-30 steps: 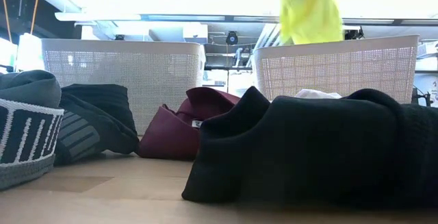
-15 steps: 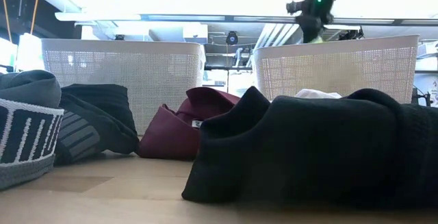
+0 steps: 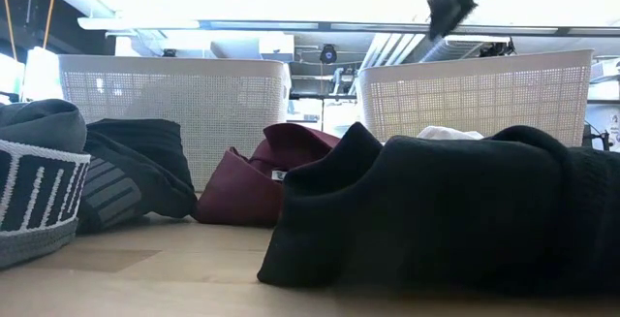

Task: Sort clothes
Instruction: Put the top black boxer shorts into the left white bin

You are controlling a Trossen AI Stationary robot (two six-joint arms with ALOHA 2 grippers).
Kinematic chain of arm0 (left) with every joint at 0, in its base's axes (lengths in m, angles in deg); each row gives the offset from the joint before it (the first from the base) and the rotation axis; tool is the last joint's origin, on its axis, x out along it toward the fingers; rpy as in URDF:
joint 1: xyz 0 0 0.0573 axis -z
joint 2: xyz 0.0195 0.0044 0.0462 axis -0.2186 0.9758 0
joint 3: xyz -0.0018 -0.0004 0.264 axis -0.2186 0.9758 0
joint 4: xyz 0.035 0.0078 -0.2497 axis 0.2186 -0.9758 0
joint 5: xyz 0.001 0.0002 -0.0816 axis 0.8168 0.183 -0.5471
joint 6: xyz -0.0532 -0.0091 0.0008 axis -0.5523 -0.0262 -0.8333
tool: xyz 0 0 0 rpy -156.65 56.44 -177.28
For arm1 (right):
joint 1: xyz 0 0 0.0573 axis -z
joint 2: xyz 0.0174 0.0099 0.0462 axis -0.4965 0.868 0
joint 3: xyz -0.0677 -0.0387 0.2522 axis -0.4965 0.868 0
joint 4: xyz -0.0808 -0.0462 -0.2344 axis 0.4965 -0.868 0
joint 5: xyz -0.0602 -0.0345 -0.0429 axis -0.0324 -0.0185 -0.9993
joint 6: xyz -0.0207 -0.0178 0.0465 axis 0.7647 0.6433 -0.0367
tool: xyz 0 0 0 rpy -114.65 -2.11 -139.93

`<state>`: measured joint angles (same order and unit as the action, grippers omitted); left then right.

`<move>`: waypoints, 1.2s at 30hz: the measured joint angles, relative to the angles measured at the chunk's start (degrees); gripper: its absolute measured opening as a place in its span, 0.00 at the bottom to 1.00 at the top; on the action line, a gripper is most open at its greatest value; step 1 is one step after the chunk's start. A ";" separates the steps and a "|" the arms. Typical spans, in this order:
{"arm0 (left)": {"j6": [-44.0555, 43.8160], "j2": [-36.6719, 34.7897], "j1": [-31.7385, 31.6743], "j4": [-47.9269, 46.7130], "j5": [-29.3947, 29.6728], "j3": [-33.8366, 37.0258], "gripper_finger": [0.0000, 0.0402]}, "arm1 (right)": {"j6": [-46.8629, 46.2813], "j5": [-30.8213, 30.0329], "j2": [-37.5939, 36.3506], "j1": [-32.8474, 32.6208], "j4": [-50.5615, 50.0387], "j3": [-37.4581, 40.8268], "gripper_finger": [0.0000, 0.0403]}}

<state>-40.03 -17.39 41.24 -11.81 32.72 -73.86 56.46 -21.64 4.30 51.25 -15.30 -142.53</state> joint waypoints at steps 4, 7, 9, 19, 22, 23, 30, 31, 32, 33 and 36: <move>-1.43 0.07 1.34 0.60 1.64 2.65 0.27 | -5.55 -4.69 -0.71 -14.86 -0.36 0.73 0.59; -3.55 0.04 1.58 0.78 1.90 3.92 0.27 | -9.93 -8.01 -0.71 -25.98 -0.42 0.75 0.59; -5.07 0.06 1.58 0.63 1.90 4.83 0.27 | -13.03 -9.53 -0.55 -32.86 0.38 0.75 0.59; -8.58 0.02 1.80 19.04 1.99 14.42 0.27 | -33.44 -24.01 0.47 -57.41 19.02 17.20 0.59; -8.83 0.02 1.80 25.47 1.08 17.68 0.27 | -36.49 -21.47 0.47 -59.71 33.82 25.74 0.59; -9.07 0.04 1.80 26.78 1.02 18.59 0.27 | -36.73 -20.62 0.61 -60.12 38.83 28.53 0.59; -5.37 3.91 1.00 35.01 1.57 20.29 0.27 | -29.13 -20.00 4.22 -60.80 69.45 44.42 0.59; -3.91 5.31 0.67 37.09 1.57 20.29 0.27 | -29.26 -20.08 4.76 -60.50 72.30 46.07 0.59; -2.18 7.05 0.31 39.29 1.59 20.27 0.27 | -29.46 -20.10 5.34 -60.11 74.86 47.47 0.59; -0.30 8.87 -0.09 41.41 1.57 20.27 0.27 | -29.52 -20.12 5.95 -59.83 77.11 48.64 0.59; 4.78 14.58 -1.42 47.61 1.21 20.30 0.27 | -29.14 -20.56 8.08 -59.06 83.32 50.97 0.59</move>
<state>-35.25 -2.81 39.82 35.80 33.93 -53.57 27.32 -42.20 12.38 -7.81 68.03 -91.56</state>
